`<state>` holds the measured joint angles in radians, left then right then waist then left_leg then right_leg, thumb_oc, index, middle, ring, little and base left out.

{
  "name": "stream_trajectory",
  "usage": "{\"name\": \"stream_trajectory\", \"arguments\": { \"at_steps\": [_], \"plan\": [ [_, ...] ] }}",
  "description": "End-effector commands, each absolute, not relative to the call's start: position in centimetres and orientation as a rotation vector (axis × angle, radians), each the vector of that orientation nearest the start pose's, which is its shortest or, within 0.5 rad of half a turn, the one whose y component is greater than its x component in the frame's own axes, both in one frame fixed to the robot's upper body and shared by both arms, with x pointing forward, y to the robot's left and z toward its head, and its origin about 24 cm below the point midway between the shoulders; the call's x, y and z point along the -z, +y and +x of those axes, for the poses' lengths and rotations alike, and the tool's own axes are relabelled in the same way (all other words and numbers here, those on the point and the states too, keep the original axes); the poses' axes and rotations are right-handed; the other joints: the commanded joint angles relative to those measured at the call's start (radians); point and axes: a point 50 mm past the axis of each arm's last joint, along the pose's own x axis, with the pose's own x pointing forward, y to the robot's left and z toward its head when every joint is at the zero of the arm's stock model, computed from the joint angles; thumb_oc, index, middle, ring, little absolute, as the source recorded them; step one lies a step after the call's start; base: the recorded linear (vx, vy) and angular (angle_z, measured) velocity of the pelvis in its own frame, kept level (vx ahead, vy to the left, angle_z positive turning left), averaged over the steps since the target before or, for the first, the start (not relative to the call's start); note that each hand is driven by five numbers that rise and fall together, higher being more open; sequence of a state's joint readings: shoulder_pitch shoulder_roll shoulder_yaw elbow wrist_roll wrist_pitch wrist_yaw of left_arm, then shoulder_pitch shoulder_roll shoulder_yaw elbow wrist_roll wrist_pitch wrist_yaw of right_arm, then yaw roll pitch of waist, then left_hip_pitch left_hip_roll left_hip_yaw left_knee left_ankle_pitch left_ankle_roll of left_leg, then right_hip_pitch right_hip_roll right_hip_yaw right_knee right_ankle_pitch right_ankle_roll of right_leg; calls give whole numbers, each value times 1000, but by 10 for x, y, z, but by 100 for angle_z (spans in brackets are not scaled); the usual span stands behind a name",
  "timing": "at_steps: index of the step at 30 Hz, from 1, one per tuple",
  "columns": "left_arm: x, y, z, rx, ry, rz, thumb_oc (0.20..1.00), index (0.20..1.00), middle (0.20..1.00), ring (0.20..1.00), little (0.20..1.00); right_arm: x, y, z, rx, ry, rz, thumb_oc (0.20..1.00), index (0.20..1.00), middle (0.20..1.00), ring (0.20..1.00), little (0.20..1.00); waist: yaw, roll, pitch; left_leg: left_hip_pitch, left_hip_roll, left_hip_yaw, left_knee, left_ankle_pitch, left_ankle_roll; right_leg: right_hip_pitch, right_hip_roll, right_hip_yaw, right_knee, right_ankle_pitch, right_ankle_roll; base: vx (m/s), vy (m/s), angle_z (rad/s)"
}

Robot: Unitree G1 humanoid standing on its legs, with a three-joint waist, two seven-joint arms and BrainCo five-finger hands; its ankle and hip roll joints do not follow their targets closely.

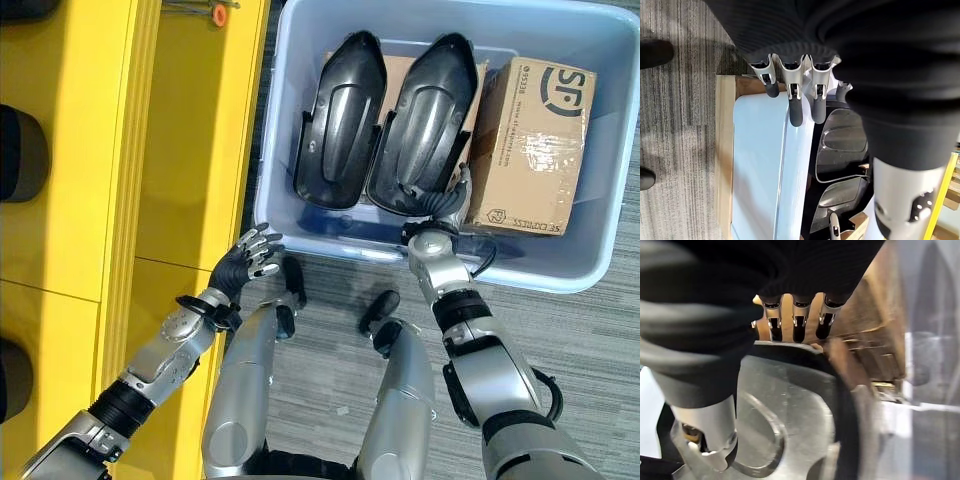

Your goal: Move parts from the plastic box to the shelf.

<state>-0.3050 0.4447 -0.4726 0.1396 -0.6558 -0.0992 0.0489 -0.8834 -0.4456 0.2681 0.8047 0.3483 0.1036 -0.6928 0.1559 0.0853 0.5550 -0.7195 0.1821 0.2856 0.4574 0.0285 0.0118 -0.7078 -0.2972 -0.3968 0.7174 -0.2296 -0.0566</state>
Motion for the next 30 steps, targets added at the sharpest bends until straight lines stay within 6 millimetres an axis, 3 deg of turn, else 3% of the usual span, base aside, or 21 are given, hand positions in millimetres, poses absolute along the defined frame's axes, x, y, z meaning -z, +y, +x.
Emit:
{"name": "stream_trajectory", "arguments": {
  "at_steps": [1,5,14,19,30],
  "plan": [
    [-73,103,276,478,-45,-169,1000,1000,1000,1000,1000,-177,-240,390,688,-106,-267,1000,1000,1000,1000,1000,17,59,-35,22,-35,-53,-25,-69,-49,-17,29,82,108,-31,94,-16,0,7],
    [-76,102,275,505,-50,-164,1000,1000,1000,1000,1000,-190,-250,394,735,-95,-334,1000,1000,1000,1000,1000,34,68,-35,0,-42,-66,-9,-73,-47,-31,20,78,124,-34,95,-11,-4,5],
    [-78,103,276,512,-59,-127,1000,1000,1000,1000,1000,-193,-260,397,793,-24,-185,1000,1000,1000,1000,1000,52,87,-35,-40,-51,-79,14,-80,-41,-66,11,77,156,-45,93,2,9,4],
    [-78,105,276,518,-58,-131,1000,1000,1000,1000,1000,-204,-261,398,822,-89,-171,1000,1000,1000,1000,1000,58,96,-35,-61,-57,-86,25,-84,-39,-84,10,79,168,-50,91,1,0,1],
    [-77,104,275,498,-65,-139,1000,1000,1000,1000,1000,-191,-252,398,774,-43,-113,1000,1000,1000,1000,1000,53,96,-35,-86,-60,-89,34,-86,-37,-110,20,89,177,-54,88,1,0,0]
  ]
}}
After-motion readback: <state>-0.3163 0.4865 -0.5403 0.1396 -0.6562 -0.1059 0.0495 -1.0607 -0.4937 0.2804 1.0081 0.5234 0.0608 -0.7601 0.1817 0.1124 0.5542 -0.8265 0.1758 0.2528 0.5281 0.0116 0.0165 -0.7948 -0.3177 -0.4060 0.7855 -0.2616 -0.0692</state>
